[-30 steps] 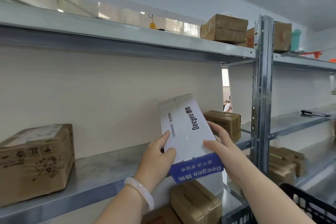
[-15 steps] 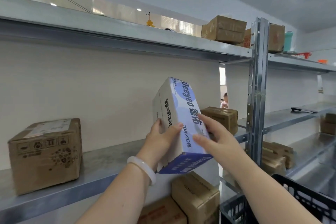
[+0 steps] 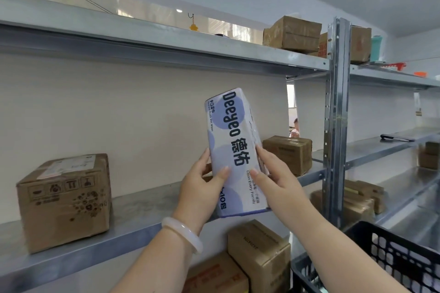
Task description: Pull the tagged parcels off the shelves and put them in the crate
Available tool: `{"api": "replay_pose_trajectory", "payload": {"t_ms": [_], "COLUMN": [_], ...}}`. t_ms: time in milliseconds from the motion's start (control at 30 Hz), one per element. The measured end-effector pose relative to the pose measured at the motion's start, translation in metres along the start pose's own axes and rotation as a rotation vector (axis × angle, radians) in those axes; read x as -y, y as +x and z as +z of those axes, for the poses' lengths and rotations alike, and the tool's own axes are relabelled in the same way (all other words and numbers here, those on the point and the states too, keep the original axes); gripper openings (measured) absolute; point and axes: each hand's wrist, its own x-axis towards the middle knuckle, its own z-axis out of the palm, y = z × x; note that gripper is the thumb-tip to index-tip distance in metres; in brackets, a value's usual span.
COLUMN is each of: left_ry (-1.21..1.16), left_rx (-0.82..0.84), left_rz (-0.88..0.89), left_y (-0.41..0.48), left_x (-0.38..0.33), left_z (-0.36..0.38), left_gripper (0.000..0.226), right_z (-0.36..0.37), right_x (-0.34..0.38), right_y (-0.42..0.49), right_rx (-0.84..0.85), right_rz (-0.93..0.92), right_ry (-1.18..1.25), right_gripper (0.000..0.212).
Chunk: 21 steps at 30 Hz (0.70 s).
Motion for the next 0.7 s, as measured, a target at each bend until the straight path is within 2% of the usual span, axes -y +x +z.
{"api": "replay_pose_trajectory", "payload": {"t_ms": [67,100,133,267,400,433,533,700], "left_ry": [0.056,0.095,0.111,-0.002,-0.23,-0.248,-0.253,-0.065], "left_rx": [0.031,0.034,0.024,-0.059,-0.082,-0.08,-0.077,-0.108], "left_rz": [-0.05,-0.071,-0.085,-0.151,-0.291,-0.318,-0.328,-0.257], "left_y": [-0.001,-0.001,-0.001,0.0,0.001,0.002,0.005,0.011], "left_x": [-0.004,-0.004,-0.004,0.006,0.011,0.013,0.02,0.024], "left_z": [0.001,0.003,0.004,0.001,-0.013,-0.015,-0.018,-0.018], "left_gripper": [0.106,0.12,0.125,0.104,0.085,0.078,0.053,0.05], "right_z": [0.008,0.012,0.015,0.015,-0.005,-0.011,-0.019,-0.018], "right_x": [-0.002,-0.004,-0.006,-0.008,-0.018,-0.022,-0.034,-0.046], "right_y": [0.0,0.0,0.0,0.005,0.017,0.019,0.022,0.029], "right_rx": [-0.017,-0.023,-0.028,-0.003,-0.058,-0.031,0.088,0.088], "right_rz": [-0.015,-0.029,-0.042,-0.033,0.117,0.211,0.419,0.418], "right_ry": [-0.093,-0.147,-0.204,-0.288,-0.437,-0.404,-0.113,-0.07], "right_gripper": [0.058,0.055,0.05,0.032,0.047,0.05,0.039,0.043]}}
